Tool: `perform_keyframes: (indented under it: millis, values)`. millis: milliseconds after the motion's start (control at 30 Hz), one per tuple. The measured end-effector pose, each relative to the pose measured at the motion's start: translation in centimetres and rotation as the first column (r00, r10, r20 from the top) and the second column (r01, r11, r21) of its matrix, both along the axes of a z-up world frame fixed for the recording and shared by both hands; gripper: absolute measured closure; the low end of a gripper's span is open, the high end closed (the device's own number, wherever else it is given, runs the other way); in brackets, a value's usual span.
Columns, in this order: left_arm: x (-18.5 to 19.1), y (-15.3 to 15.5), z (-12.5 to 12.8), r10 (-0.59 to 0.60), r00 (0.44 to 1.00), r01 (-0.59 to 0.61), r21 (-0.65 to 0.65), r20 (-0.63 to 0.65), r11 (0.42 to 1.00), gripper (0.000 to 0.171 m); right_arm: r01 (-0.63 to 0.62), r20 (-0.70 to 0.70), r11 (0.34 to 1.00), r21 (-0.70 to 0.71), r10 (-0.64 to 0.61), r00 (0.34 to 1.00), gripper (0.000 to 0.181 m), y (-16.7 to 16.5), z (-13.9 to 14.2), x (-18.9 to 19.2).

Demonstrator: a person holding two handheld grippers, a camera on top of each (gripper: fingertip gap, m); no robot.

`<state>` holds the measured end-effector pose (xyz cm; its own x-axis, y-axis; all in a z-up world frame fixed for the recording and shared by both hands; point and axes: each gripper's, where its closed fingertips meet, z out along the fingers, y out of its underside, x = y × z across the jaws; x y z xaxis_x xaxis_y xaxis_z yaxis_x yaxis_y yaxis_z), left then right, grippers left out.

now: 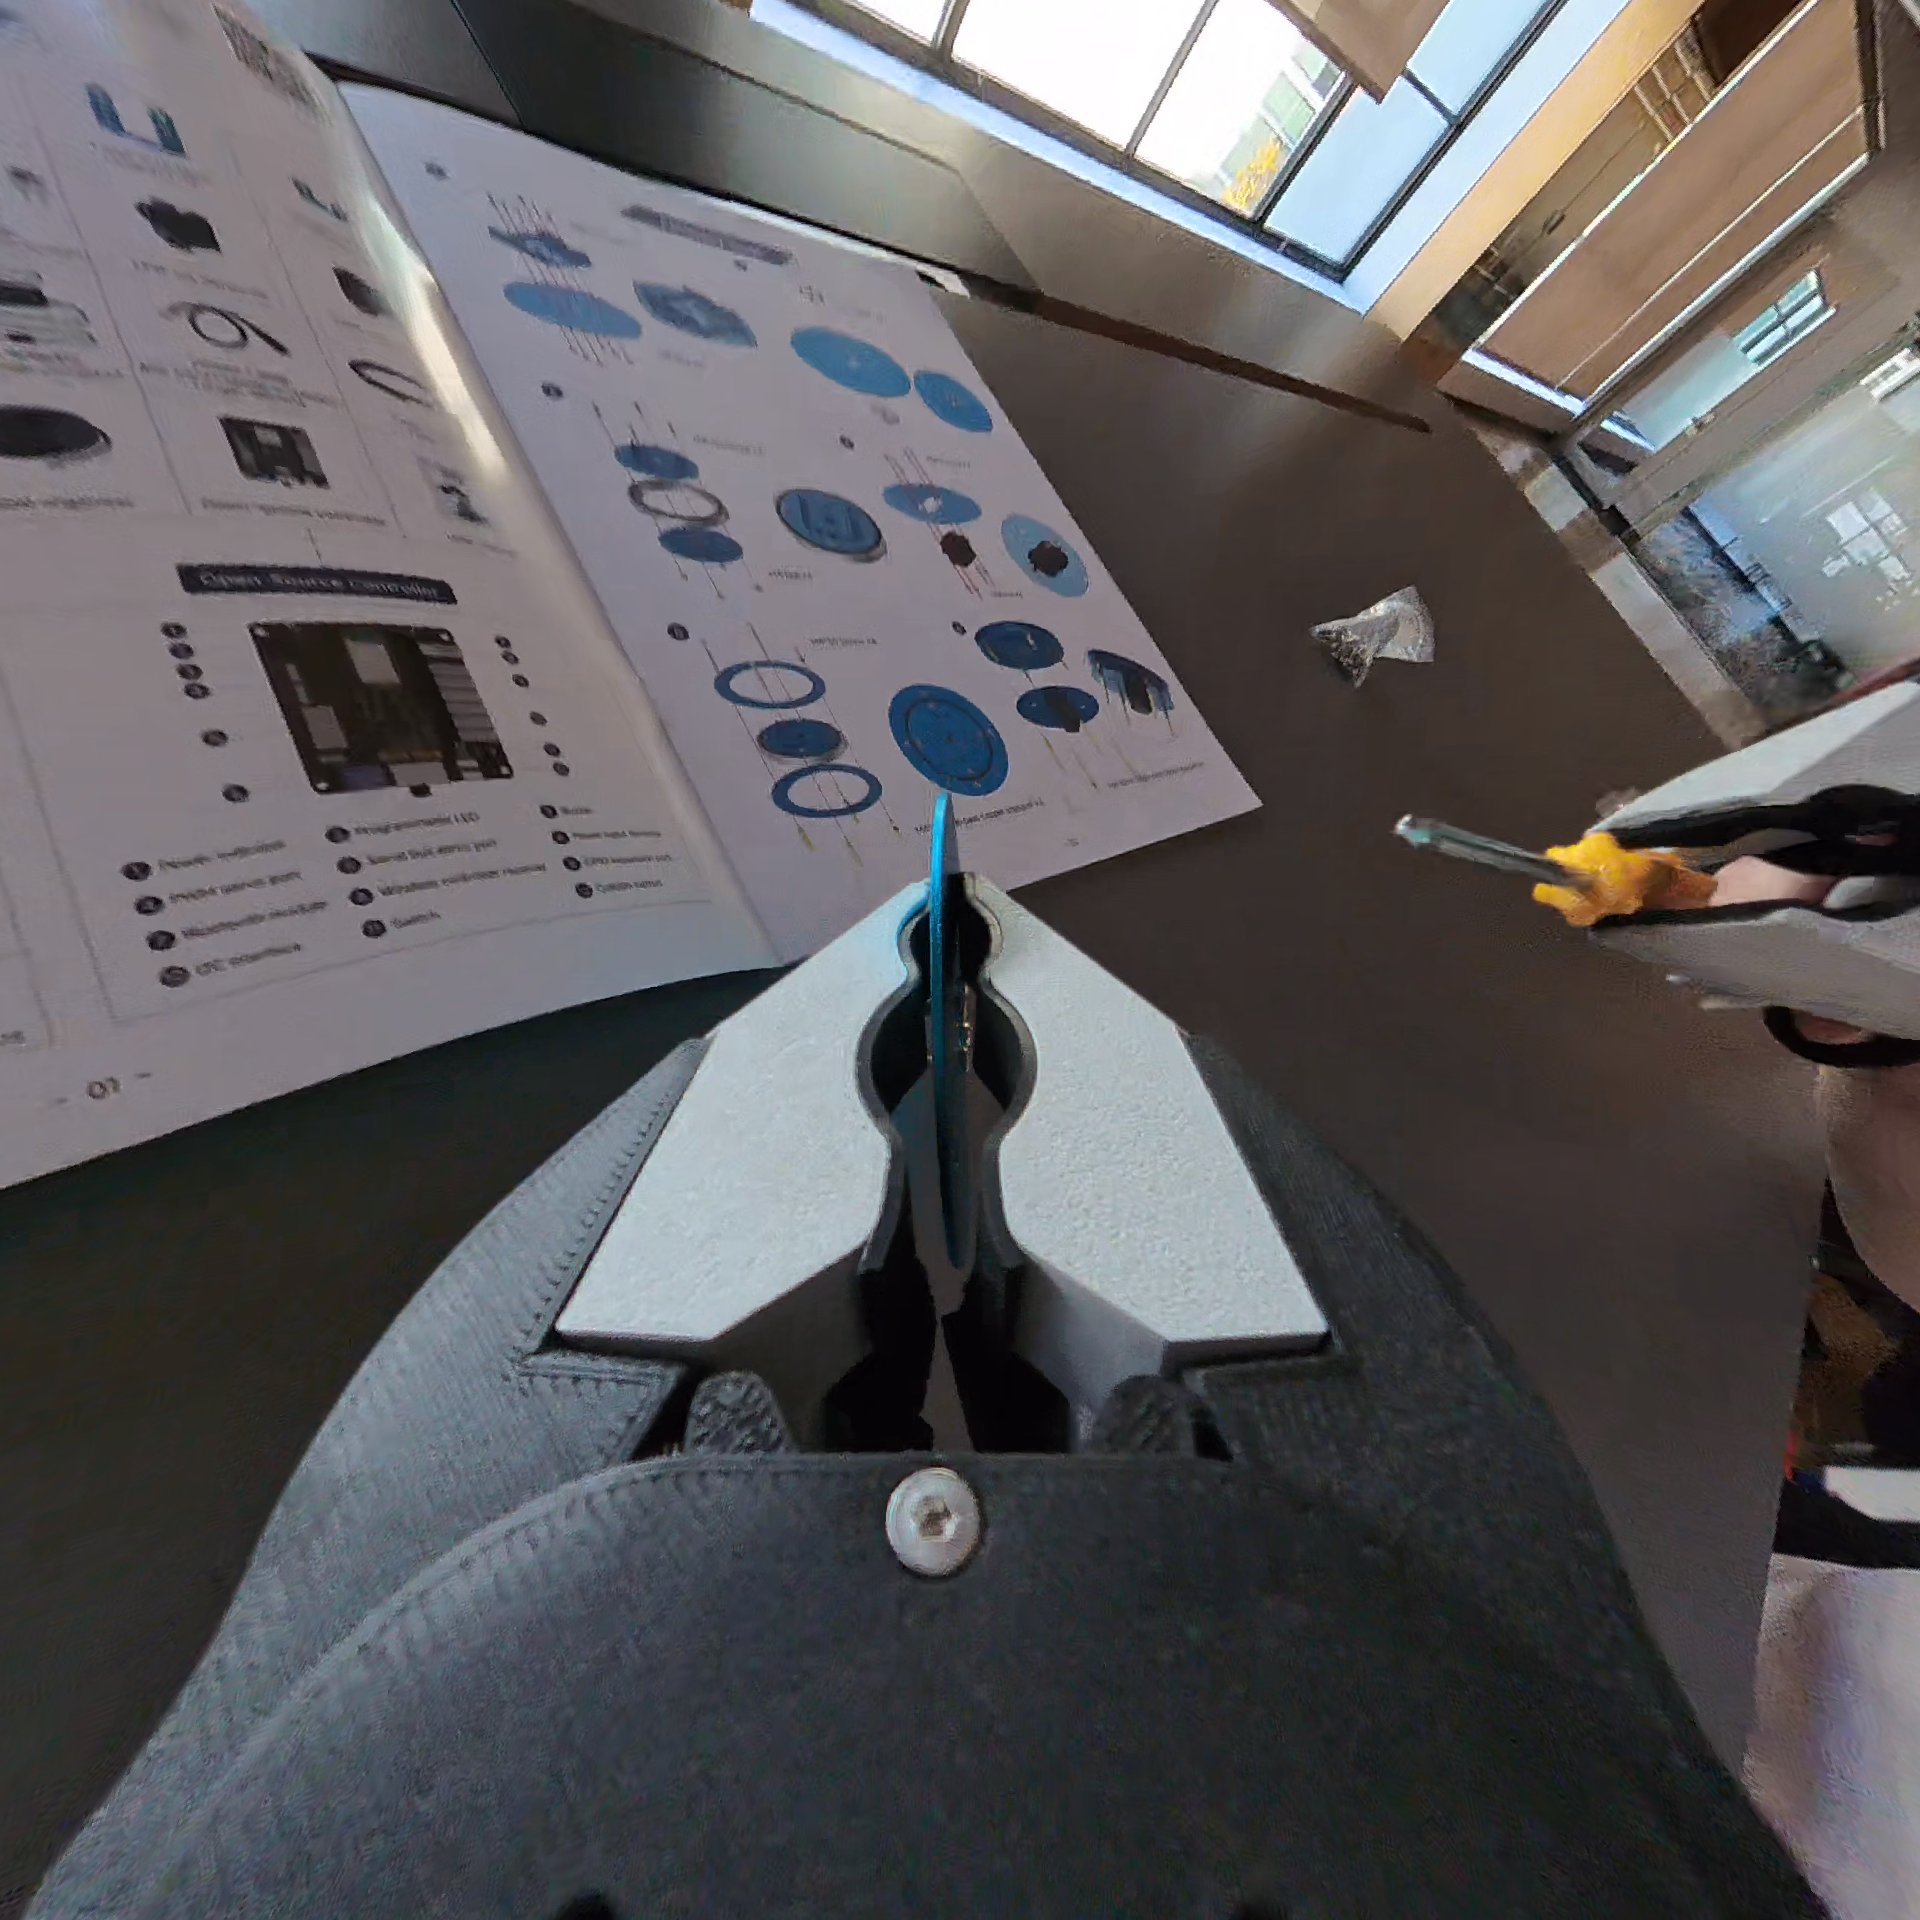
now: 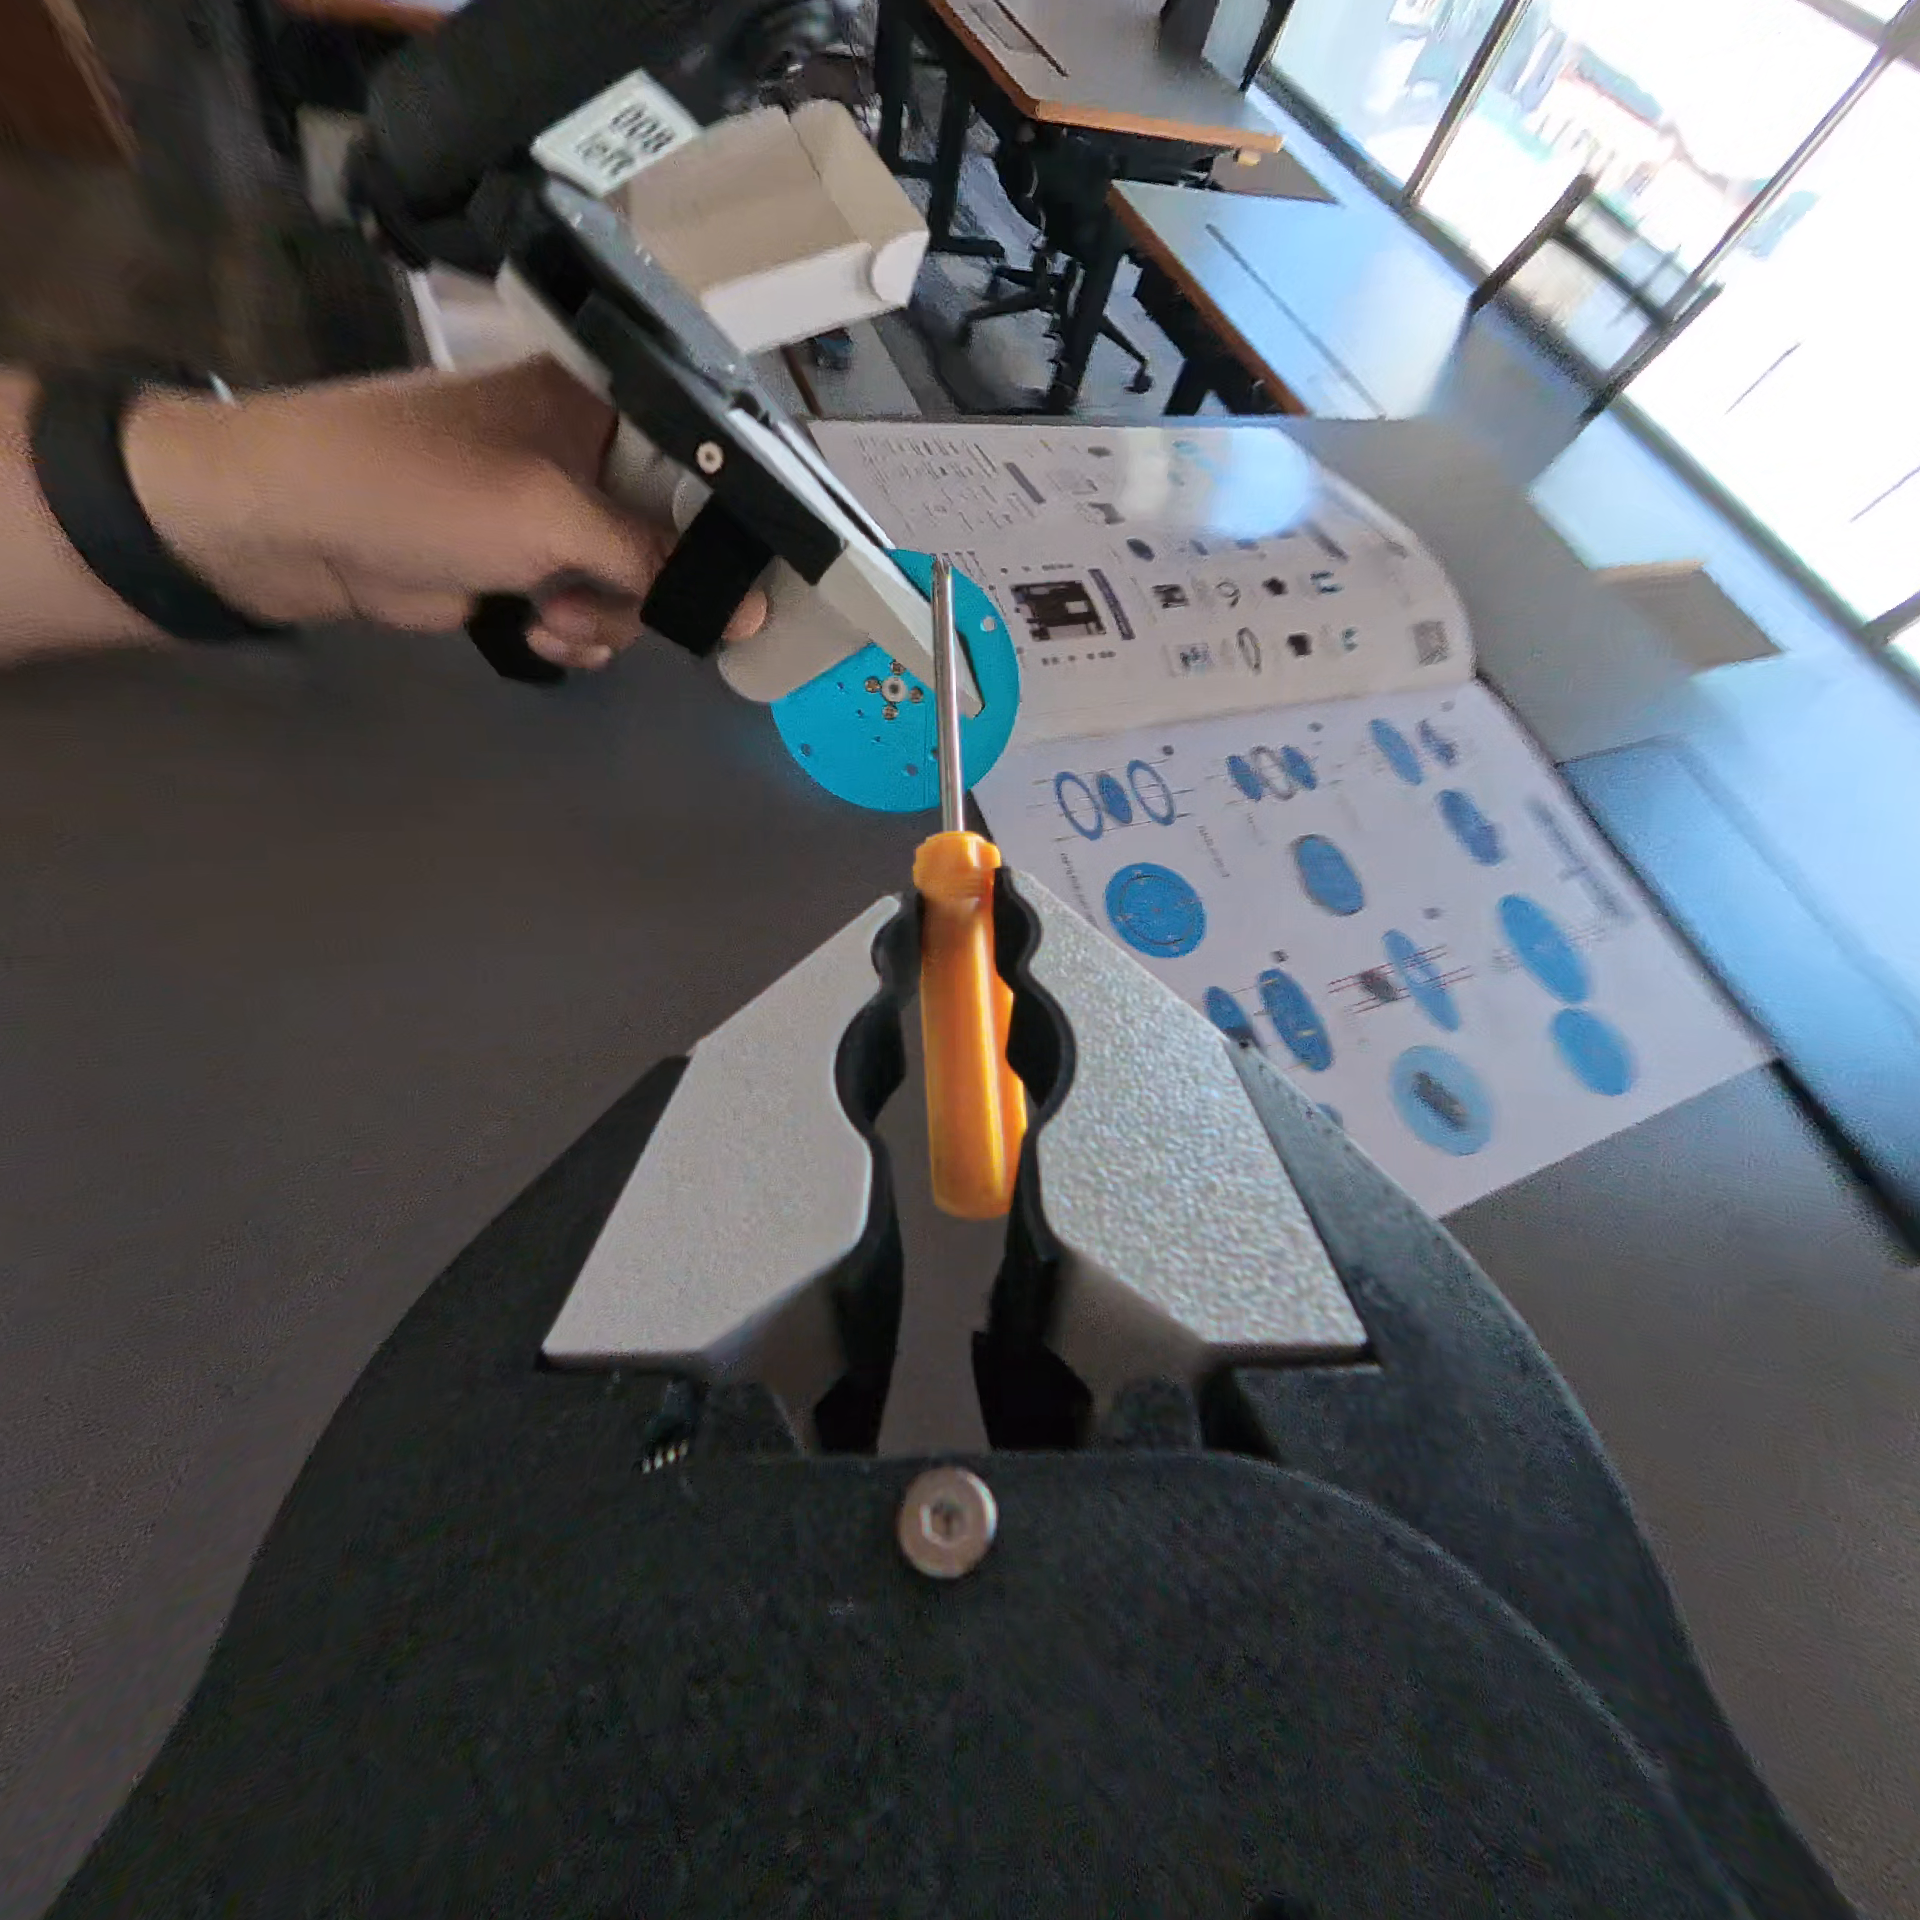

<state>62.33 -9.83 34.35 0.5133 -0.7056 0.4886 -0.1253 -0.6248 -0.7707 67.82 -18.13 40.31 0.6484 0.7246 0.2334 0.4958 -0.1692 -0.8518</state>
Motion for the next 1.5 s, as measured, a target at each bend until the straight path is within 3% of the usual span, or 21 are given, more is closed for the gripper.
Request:
perform_keyframes:
  millis: [67,167,333,433,600,700,800,933,1133,1233,1367,1433,1500]
  values:
    - [0.4,-0.4,-0.4,-0.019,1.0,0.019,-0.022,0.0,1.0,0.171,-0.047,0.101,0.997,0.059,0.041,0.994,0.169,-0.7,-0.8,-0.4]
    - [0.8,-1.1,-0.9,-0.047,0.999,0.047,-0.052,-0.009,0.998,0.171,-0.046,0.152,0.999,0.016,0.044,0.987,0.169,-0.8,-3.5,-0.2]
    - [1.5,-1.8,-1.1,-0.085,0.996,0.084,-0.068,-0.011,0.994,0.171,-0.04,0.149,0.964,-0.262,0.081,0.985,0.168,-1.3,-8.0,0.1]
    - [1.4,-1.9,-1.2,-0.087,0.996,0.085,-0.068,-0.021,0.994,0.171,-0.041,0.1,0.921,-0.388,0.086,0.991,0.169,-1.4,-8.9,0.2]
    - [1.1,-1.6,-1.1,-0.077,0.996,0.075,-0.059,-0.037,0.995,0.171,-0.019,0.153,0.833,-0.553,0.124,0.98,0.168,-1.6,-9.8,0.9]
    - [1.1,-1.6,-1.0,-0.077,0.996,0.074,-0.056,-0.04,0.996,0.171,0.019,0.336,0.809,-0.587,0.222,0.915,0.167,-1.9,-10.0,1.2]
    - [0.7,-1.3,-0.8,-0.065,0.997,0.063,-0.041,-0.046,0.997,0.171,0.069,0.53,0.815,-0.576,0.308,0.79,0.164,-2.1,-10.6,1.6]
    - [-0.3,-0.7,0.0,-0.033,0.999,0.032,-0.034,-0.019,0.999,0.171,0.065,0.586,0.813,-0.579,0.36,0.726,0.166,-2.1,-10.5,1.5]
    - [-0.9,-0.2,0.6,-0.019,1.0,0.02,-0.047,0.014,0.999,0.171,0.019,0.526,0.813,-0.581,0.358,0.771,0.167,-2.2,-10.5,1.2]
    - [-0.6,-0.5,0.3,-0.026,1.0,0.027,-0.055,0.015,0.998,0.171,-0.014,0.505,0.882,-0.471,0.283,0.816,0.168,-2.1,-10.1,1.4]
    - [0.2,-0.8,0.4,-0.043,0.999,0.043,-0.01,0.017,0.999,0.171,-0.006,0.456,0.967,-0.256,0.127,0.881,0.169,-2.8,-7.4,1.1]
    - [0.7,-1.0,0.5,-0.055,0.998,0.055,0.012,0.026,0.998,0.171,-0.003,0.374,0.954,-0.298,0.12,0.92,0.169,-3.7,-7.3,0.4]
    - [1.1,-1.1,0.4,-0.053,0.998,0.053,0.037,0.019,0.998,0.171,0.058,0.423,0.946,-0.319,0.087,0.902,0.168,-3.1,-8.0,1.6]
